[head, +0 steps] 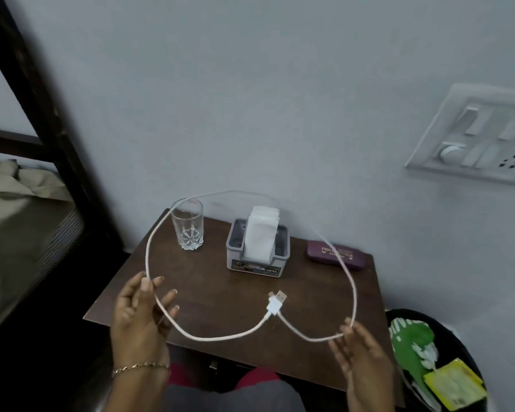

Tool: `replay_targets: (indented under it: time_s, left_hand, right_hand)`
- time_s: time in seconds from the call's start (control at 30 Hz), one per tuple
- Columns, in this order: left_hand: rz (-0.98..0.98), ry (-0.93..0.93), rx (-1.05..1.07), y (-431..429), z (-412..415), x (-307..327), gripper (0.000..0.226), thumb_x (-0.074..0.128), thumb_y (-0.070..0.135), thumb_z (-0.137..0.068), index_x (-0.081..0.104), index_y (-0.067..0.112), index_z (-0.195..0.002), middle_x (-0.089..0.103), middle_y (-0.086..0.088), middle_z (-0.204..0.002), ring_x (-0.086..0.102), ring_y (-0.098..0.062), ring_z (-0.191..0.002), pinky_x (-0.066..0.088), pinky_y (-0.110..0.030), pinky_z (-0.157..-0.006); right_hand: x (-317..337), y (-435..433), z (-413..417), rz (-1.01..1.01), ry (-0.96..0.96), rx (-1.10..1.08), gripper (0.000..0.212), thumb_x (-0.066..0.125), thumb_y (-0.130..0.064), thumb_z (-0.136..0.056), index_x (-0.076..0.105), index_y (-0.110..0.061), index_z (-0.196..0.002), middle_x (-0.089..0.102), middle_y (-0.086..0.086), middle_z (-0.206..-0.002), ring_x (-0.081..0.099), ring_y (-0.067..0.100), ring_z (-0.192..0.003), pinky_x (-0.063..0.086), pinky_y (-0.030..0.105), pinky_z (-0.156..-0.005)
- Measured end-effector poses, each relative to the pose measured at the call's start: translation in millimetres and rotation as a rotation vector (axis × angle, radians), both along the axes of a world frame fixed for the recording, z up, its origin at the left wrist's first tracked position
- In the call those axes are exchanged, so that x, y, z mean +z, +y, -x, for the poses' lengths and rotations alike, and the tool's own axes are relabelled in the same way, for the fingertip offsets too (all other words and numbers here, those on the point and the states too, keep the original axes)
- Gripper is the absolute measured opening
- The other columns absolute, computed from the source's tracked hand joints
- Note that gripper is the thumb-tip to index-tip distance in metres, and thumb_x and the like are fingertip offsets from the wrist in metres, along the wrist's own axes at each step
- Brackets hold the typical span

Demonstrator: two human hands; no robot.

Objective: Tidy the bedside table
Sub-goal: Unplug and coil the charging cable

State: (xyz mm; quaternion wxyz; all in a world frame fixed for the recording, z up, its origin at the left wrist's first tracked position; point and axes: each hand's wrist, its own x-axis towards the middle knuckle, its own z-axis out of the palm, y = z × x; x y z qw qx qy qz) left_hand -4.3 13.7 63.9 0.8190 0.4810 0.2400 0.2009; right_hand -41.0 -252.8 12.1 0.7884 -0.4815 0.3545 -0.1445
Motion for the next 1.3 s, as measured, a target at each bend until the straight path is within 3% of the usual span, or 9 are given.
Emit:
replay_targets:
  time_s: [0.17,0.33,0.5,0.63,0.7,0.87,1.07,1.23,1.3]
  left_hand:
    - [0.026,0.008,0.034,-10.8,8.0,8.0,0.01,0.05,0.027,-0.092,0.055,0.036,-0.092,0.061,0.012,-0.084,0.064,0.003,-0.054,0.049,-0.01,-0.046]
    - [0.054,0.037,0.055,-22.1,19.6,7.1,0.012,0.05,0.025,-0.092,0.055,0.036,-0.093,0.06,0.011,-0.086,0.064,0.003,-0.053,0.049,-0.011,-0.047]
    - [0.082,0.034,0.078,-28.1,24.9,4.5,0.012,0.051,0.024,-0.092,0.055,0.035,-0.09,0.067,0.015,-0.074,0.065,0.001,-0.054,0.05,-0.012,-0.047]
    - [0.075,0.009,0.064,-22.8,27.2,8.1,0.013,0.051,0.022,-0.092,0.056,0.034,-0.09,0.07,0.017,-0.072,0.066,0.0,-0.055,0.049,-0.011,-0.045]
    - [0.04,0.011,-0.008,-17.0,28.6,13.2,0.014,0.051,0.019,-0.092,0.057,0.031,-0.093,0.068,0.008,-0.08,0.066,-0.002,-0.054,0.049,-0.011,-0.044]
    - [-0.28,-0.046,-0.4,4.6,26.6,41.8,0.018,0.057,0.003,-0.086,0.067,0.016,-0.094,0.069,-0.001,-0.077,0.065,-0.007,-0.056,0.053,-0.015,-0.053]
    - [-0.788,-0.118,-0.644,14.0,24.0,68.3,0.032,0.067,0.0,-0.078,0.075,0.03,-0.087,0.069,0.003,-0.075,0.063,-0.007,-0.063,0.053,-0.018,-0.06]
    - [-1.171,-0.188,-0.795,14.4,9.4,79.7,0.029,0.065,0.004,-0.082,0.074,0.029,-0.093,0.067,0.001,-0.077,0.063,-0.016,-0.068,0.052,-0.021,-0.063]
    - [-1.246,-0.24,-0.864,9.2,2.9,82.9,0.028,0.064,0.006,-0.082,0.074,0.028,-0.096,0.066,0.006,-0.08,0.062,-0.014,-0.071,0.05,-0.017,-0.063]
  right_hand:
    - [-44.4,7.7,-3.6,0.071,0.195,0.053,0.017,0.055,0.006,-0.087,0.064,0.003,-0.1,0.065,0.011,-0.077,0.066,0.013,-0.055,0.054,0.016,-0.047]
    - [-25.3,32.6,-4.9,0.713,0.301,0.195,0.038,0.065,-0.023,-0.085,0.06,-0.015,-0.122,0.06,0.016,-0.121,0.056,0.031,-0.115,0.043,0.043,-0.1]
    - [53.5,84.2,13.7,-0.245,-0.164,0.539,0.069,0.063,-0.061,-0.066,0.061,-0.014,-0.116,0.071,0.009,-0.11,0.067,0.021,-0.105,0.053,0.035,-0.089]
    - [63.3,113.5,23.0,-0.246,-0.242,0.505,0.072,0.082,-0.049,-0.056,0.059,-0.013,-0.114,0.075,0.005,-0.082,0.072,0.018,-0.079,0.058,0.023,-0.068]
    - [62.6,123.8,28.1,-0.101,-0.241,0.531,0.036,0.065,-0.025,-0.084,0.053,-0.013,-0.115,0.07,0.002,-0.067,0.066,0.013,-0.058,0.054,0.02,-0.06]
    - [63.7,117.7,31.2,0.467,-0.274,0.552,0.007,0.061,-0.011,-0.087,0.056,-0.014,-0.087,0.073,0.002,-0.079,0.067,0.015,-0.058,0.046,0.017,-0.059]
    - [73.4,111.8,20.8,1.064,-0.408,0.692,0.033,0.063,-0.006,-0.078,0.065,-0.033,-0.097,0.062,-0.012,-0.089,0.06,0.001,-0.085,0.043,0.008,-0.071]
    - [95.4,109.9,5.8,1.247,-0.355,0.85,0.08,0.059,-0.007,-0.086,0.019,-0.059,-0.131,0.052,-0.025,-0.086,0.052,-0.009,-0.082,0.041,0.008,-0.074]
    - [99.4,107.4,-6.1,1.319,-0.384,0.841,0.07,0.06,-0.007,-0.084,0.034,-0.049,-0.134,0.058,-0.021,-0.096,0.047,-0.01,-0.08,0.036,0.003,-0.072]
